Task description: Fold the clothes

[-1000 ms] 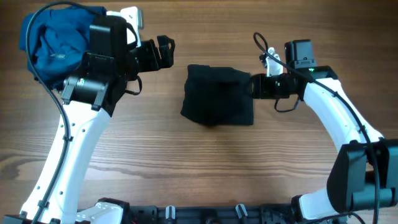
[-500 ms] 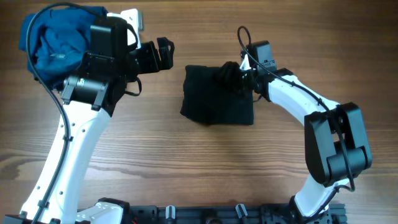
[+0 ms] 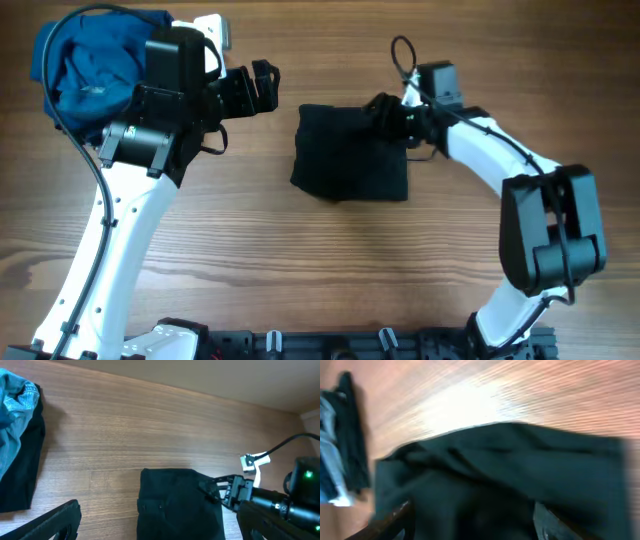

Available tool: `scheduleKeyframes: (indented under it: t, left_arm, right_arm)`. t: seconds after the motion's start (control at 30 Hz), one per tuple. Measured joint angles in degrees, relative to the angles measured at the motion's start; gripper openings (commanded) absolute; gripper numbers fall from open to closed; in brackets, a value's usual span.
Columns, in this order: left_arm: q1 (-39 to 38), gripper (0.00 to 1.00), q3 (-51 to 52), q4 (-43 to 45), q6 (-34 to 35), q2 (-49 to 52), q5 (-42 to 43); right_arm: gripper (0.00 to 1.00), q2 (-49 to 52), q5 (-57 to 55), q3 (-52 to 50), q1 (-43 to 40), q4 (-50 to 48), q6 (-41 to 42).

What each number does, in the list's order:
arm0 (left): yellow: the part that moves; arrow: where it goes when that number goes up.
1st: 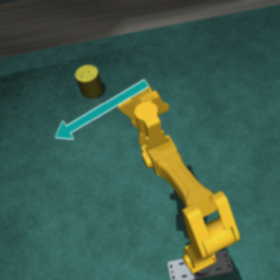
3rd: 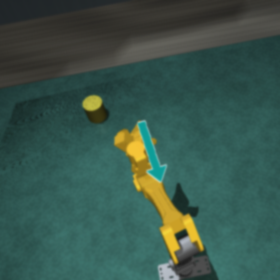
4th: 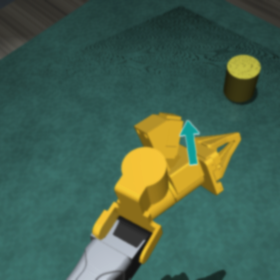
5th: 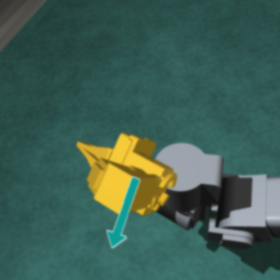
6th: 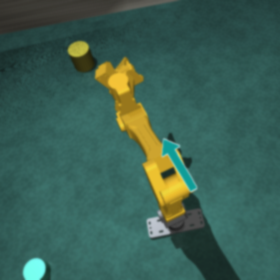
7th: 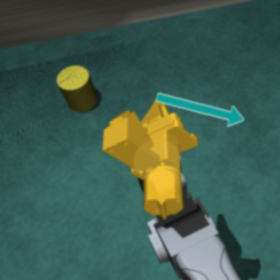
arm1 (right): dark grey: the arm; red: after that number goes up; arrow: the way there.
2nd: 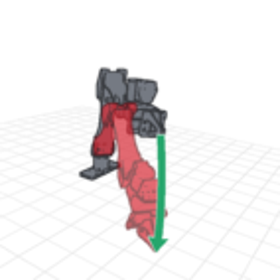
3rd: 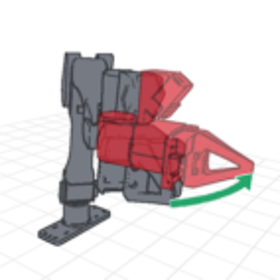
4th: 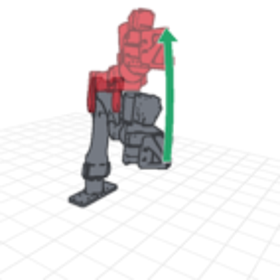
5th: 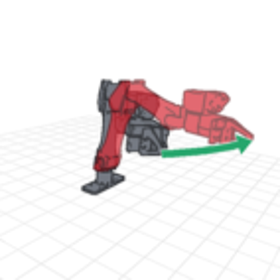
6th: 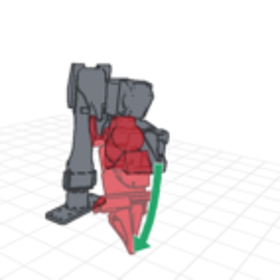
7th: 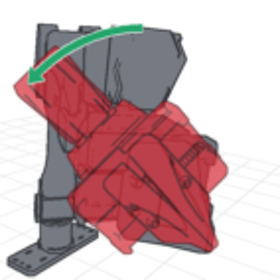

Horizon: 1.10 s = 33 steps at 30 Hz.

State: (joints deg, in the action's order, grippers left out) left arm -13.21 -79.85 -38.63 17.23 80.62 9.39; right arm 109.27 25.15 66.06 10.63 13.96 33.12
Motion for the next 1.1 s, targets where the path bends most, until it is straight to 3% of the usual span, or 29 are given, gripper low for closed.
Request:
scheduleKeyframes:
  t: [0.1, 0.23, 0.4, 0.57, 0.8, 1.03, 1.1]
  left_arm:
    - [0.0, 1.0, 0.0, 0.02, 0.0, 0.0, -0.15]
    - [0.0, 1.0, 0.0, 0.04, 0.0, 0.24, -0.15]
    - [0.0, 1.0, 0.0, 0.02, 0.0, 2.49, -0.15]
    - [0.0, 1.0, 0.0, 0.0, 0.0, 2.51, -0.15]
    - [0.0, 1.0, 0.0, 0.02, 0.0, 2.54, -0.15]
    - [0.0, 1.0, 0.0, 0.02, 0.0, 2.54, -0.15]
    - [0.0, 1.0, 0.0, 0.02, 0.0, 2.54, -0.15]
  right_arm:
    - [0.75, -0.04, 0.04, 0.02, -5.11, 5.42, -6.25]
    - [0.66, -0.09, 2.34, 0.07, -6.16, 12.39, -13.64]
    - [0.61, -0.31, 7.1, 0.07, -5.29, 13.79, -16.83]
    - [0.62, -3.89, 8.59, 0.09, -5.31, 20.17, -19.58]
    - [0.62, -3.96, 1.38, 0.07, -4.66, 25.18, -18.91]
    - [0.61, -2.97, 1.38, -0.02, 2.78, 18.14, -12.31]
    - [0.56, -0.72, 1.4, -0.02, 4.66, 17.99, -9.99]
